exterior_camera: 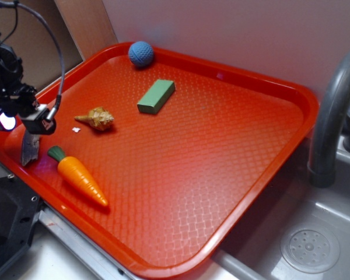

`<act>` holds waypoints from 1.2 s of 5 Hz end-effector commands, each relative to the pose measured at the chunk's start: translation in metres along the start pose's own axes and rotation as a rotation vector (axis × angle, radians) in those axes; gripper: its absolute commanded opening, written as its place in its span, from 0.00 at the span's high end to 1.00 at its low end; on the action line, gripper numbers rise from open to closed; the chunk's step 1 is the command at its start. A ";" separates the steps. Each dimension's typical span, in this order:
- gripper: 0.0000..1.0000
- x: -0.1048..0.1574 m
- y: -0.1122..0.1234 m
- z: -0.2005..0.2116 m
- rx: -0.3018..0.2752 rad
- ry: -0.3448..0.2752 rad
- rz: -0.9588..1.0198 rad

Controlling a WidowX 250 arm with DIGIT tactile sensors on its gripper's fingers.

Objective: Grab the wood chip.

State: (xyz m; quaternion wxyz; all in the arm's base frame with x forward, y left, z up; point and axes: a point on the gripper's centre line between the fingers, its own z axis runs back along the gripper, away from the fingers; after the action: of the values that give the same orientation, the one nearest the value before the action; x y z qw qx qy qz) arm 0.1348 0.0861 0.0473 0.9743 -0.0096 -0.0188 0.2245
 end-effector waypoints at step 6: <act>1.00 -0.016 -0.015 -0.047 0.024 0.058 -0.134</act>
State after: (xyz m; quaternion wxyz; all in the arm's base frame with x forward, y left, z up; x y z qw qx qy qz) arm 0.1394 0.0696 0.0067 0.9856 0.0027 -0.0120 0.1684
